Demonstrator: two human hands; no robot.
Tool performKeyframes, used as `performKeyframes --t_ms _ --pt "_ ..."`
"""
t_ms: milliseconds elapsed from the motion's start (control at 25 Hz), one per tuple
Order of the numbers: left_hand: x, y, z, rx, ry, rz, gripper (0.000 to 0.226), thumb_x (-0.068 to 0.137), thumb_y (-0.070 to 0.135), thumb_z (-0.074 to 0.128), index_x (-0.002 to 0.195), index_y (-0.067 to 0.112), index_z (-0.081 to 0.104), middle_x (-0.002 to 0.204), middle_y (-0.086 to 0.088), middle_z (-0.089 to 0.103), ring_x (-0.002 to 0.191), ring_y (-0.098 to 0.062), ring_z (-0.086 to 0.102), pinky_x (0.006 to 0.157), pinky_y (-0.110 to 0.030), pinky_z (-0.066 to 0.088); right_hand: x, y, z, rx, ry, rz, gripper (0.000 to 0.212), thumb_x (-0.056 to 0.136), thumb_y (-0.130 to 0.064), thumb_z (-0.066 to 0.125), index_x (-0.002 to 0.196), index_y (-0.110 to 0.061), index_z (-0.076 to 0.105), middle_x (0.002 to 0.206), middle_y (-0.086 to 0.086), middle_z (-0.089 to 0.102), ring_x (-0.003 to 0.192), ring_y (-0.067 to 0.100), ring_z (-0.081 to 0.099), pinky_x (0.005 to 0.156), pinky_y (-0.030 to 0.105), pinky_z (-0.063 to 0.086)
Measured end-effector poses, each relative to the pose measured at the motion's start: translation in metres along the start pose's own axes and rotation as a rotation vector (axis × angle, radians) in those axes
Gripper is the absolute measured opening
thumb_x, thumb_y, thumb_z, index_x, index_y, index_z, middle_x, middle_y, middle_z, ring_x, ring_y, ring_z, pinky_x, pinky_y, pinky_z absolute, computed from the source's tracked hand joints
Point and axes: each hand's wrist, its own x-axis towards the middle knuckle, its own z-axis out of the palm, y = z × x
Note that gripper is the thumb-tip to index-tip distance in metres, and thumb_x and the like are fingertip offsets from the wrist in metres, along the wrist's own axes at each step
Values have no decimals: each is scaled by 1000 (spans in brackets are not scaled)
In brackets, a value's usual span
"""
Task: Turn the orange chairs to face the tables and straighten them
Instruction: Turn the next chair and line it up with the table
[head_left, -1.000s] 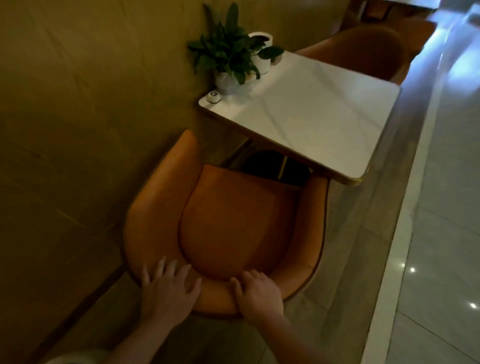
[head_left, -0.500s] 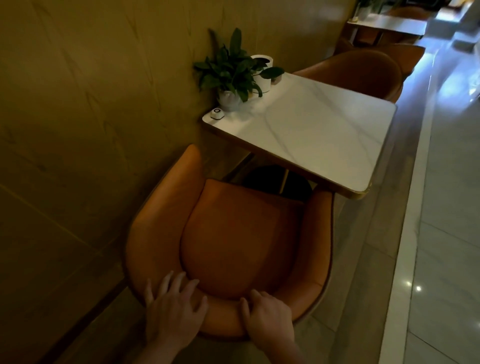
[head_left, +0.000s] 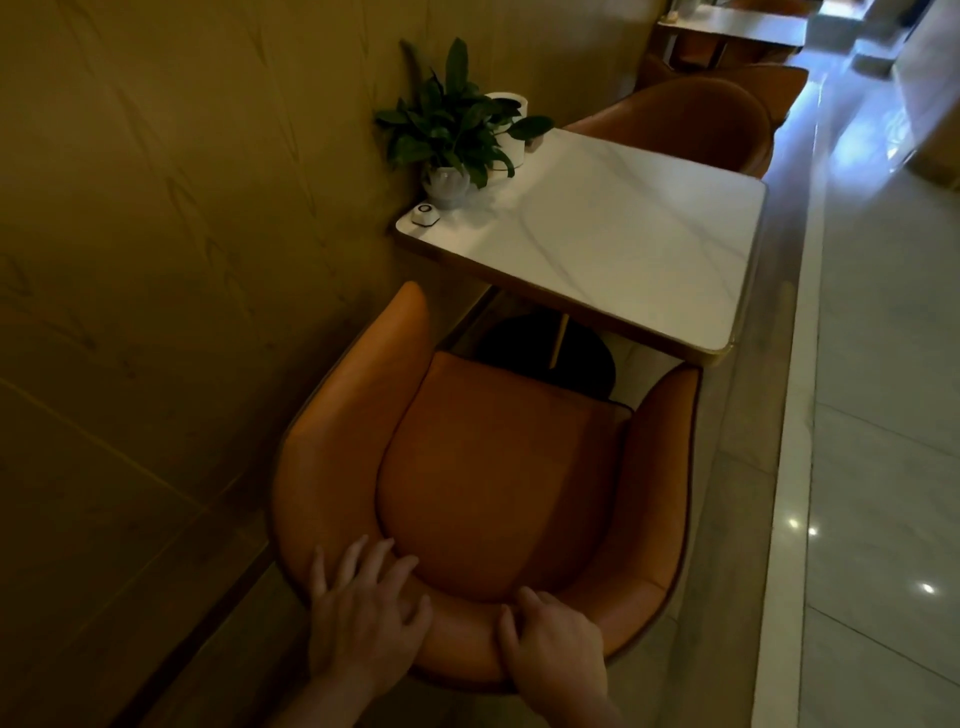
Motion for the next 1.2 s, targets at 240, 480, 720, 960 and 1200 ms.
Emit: performKeyframes --t_ms 240,480,720,960,1200 --pt "8 -4 3 -21 24 -6 47 70 60 49 103 38 75 120 4 70 120 -27 61 108 -67 30 5 -1 3 6 54 7 38 85 -62 28 84 -30 48 83 -9 54 74 9 58 59 30 43" --pt "50 -16 -8 92 -1 -27 56 75 64 42 113 38 73 127 1 68 124 -26 58 114 -63 24 43 -17 3 23 90 -2 34 86 -60 29 78 -30 44 77 -11 49 65 7 48 53 25 35" --pt "74 -23 -11 144 -17 -34 57 79 67 40 124 44 66 140 8 60 136 -19 47 118 -58 13 67 -21 6 13 109 10 35 86 -59 28 80 -31 48 79 -12 51 69 6 51 56 24 40" --pt "80 -25 -6 55 -24 4 46 72 61 48 102 40 76 118 5 71 116 -25 63 107 -66 30 70 -23 2 31 91 50 37 83 -62 27 79 -32 48 79 -12 51 70 4 50 57 20 36" --pt "88 -30 -1 49 -12 31 45 69 60 51 101 41 76 118 4 71 115 -25 63 108 -68 26 74 -30 1 10 105 125 40 81 -62 29 87 -32 55 85 -13 54 79 5 54 64 25 43"
